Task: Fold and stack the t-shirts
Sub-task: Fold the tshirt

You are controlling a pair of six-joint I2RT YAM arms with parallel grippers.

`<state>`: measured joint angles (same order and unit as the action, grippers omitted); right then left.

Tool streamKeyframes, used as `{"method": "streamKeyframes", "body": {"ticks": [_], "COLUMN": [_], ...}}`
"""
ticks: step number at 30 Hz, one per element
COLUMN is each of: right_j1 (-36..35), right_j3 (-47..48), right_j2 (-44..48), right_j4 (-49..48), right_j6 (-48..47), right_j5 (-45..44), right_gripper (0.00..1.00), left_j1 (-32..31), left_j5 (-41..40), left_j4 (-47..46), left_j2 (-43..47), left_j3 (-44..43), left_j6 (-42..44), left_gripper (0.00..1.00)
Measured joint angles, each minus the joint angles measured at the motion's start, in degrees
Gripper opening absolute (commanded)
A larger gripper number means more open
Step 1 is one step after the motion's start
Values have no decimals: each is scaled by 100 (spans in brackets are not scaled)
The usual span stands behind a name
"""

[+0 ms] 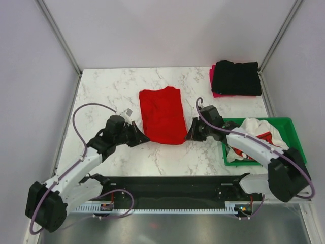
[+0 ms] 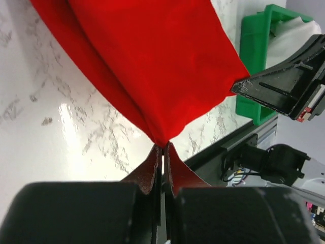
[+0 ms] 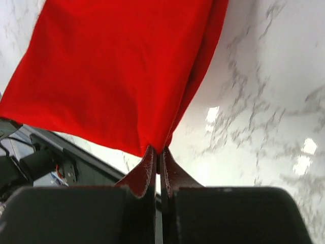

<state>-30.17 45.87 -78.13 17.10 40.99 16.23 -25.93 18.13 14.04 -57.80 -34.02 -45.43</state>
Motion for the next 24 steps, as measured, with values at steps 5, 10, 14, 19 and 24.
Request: {"method": "streamKeyframes", "body": {"ticks": [5,10,14,19,24], "right_j1": [-675,-1095,-1147,-1152,-1043], "right_j3": [-50,66,566,1720,2544], "right_j2": [1139,1718,1657,1014,273], "right_j4": [750,1482,1958,2402,2677], "right_j6": [269,535,566,323,-31], "right_j5": [-503,-931,-1224,-1781,-2238], "right_gripper": [0,0,0,0,0], "left_j1": [-262,-302,-315,-315,-267], "left_j5": [-208,-358,-535,-892,-1226], "left_j4": [846,1692,2153,2402,2444], "left_j2": [1200,1971,1978,1429,476], "left_j3": [127,9,-396,-1071,-1875], "left_j6": [-273,-402,-409,-376,-201], "left_gripper": [2,2,2,2,2]}}
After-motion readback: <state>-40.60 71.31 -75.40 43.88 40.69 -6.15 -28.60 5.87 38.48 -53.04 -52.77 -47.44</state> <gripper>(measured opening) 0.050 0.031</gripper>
